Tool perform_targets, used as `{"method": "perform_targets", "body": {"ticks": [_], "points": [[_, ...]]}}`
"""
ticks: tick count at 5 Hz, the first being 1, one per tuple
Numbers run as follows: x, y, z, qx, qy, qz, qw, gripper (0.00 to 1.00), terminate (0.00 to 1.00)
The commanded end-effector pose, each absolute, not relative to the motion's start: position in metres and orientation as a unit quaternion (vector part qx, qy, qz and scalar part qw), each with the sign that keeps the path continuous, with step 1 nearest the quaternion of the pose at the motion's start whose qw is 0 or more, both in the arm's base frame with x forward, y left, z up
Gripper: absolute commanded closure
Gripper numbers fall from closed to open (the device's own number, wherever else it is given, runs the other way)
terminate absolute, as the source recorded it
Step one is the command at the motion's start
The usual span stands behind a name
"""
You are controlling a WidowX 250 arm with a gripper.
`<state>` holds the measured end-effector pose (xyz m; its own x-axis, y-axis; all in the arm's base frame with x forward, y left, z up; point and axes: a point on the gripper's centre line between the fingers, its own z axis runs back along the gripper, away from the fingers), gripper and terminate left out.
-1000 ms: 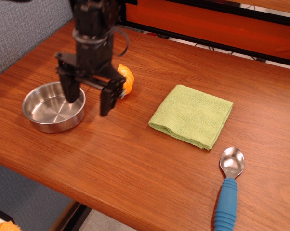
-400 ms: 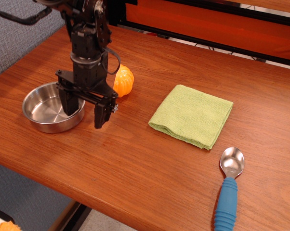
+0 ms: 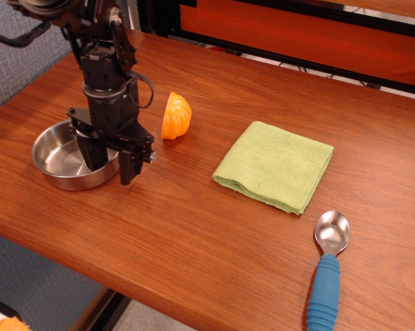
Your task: Move the vessel and place it on the green cloth
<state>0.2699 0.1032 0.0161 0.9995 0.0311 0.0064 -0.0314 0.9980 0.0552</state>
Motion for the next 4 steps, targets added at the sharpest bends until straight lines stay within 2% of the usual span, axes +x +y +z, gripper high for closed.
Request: {"method": "perform_targets", "body": {"ticks": [1,2,3,4], "points": [[0.269,0.111,0.018,0.036,-0.003,0.026,0.999,1.0,0.0],[0.269,0.114,0.015,0.035,0.001,0.032,0.999,1.0,0.0],[0.269,0.113,0.021,0.045,0.009,0.028,0.999,1.0,0.0],[0.268,0.11,0.042,0.097,0.029,0.039,0.994,1.0,0.0]]}}
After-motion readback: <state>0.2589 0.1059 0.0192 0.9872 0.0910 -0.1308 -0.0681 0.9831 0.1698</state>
